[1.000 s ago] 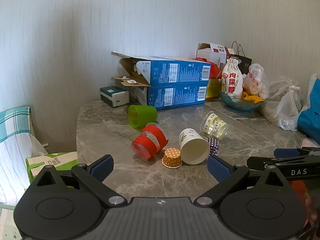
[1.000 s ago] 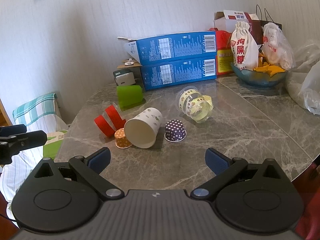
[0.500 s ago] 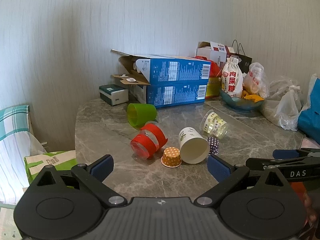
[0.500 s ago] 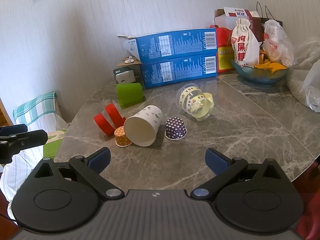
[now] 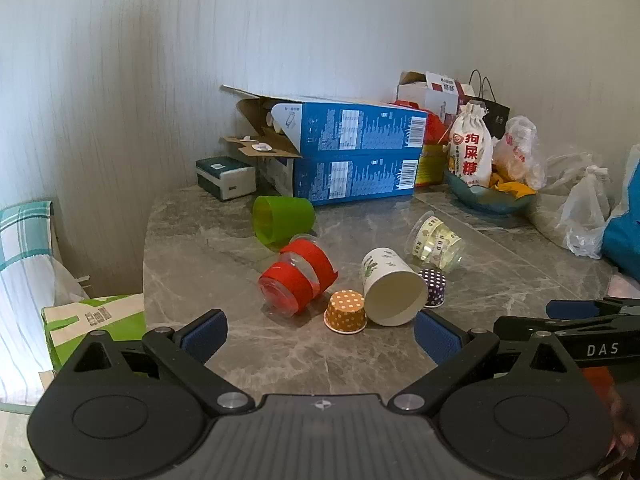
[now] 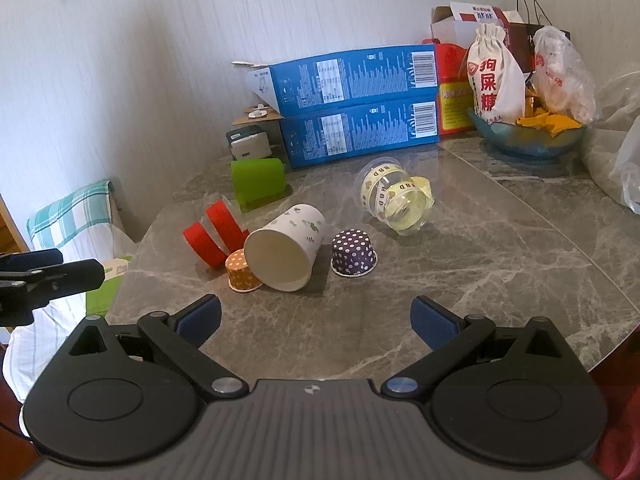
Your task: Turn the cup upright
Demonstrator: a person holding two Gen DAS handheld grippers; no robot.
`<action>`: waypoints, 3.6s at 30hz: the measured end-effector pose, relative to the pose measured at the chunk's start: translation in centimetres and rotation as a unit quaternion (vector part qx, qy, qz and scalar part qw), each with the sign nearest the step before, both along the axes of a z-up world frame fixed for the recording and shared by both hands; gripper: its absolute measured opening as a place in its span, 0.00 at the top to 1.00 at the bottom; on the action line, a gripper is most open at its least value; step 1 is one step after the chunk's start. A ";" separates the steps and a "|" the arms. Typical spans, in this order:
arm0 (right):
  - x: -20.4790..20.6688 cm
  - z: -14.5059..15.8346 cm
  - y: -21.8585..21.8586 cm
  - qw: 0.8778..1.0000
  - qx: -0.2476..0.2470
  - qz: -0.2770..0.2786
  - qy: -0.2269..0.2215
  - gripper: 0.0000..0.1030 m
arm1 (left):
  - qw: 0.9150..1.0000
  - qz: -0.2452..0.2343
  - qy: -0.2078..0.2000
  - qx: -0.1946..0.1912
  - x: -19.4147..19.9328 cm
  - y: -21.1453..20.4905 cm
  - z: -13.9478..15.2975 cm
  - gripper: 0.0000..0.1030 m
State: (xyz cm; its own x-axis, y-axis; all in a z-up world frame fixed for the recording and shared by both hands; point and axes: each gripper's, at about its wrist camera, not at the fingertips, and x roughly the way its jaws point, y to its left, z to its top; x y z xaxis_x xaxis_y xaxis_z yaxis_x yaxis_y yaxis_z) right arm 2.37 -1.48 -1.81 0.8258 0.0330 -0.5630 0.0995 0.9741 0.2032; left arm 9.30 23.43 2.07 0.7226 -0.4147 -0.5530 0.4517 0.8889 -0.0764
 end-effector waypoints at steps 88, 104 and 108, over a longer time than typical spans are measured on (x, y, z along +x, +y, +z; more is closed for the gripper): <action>0.4 -3.8 -4.3 0.961 0.271 0.013 0.062 0.01 | 0.963 -0.095 0.250 -0.005 3.4 -6.1 -6.1 0.42; 1.7 -4.9 -4.0 0.945 0.303 0.038 0.118 0.02 | 0.950 -0.110 0.292 -0.020 0.8 -9.1 -7.1 0.42; 2.3 -5.1 -3.6 0.945 0.296 0.040 0.132 0.05 | 0.949 -0.108 0.294 -0.024 0.7 -9.0 -7.2 0.42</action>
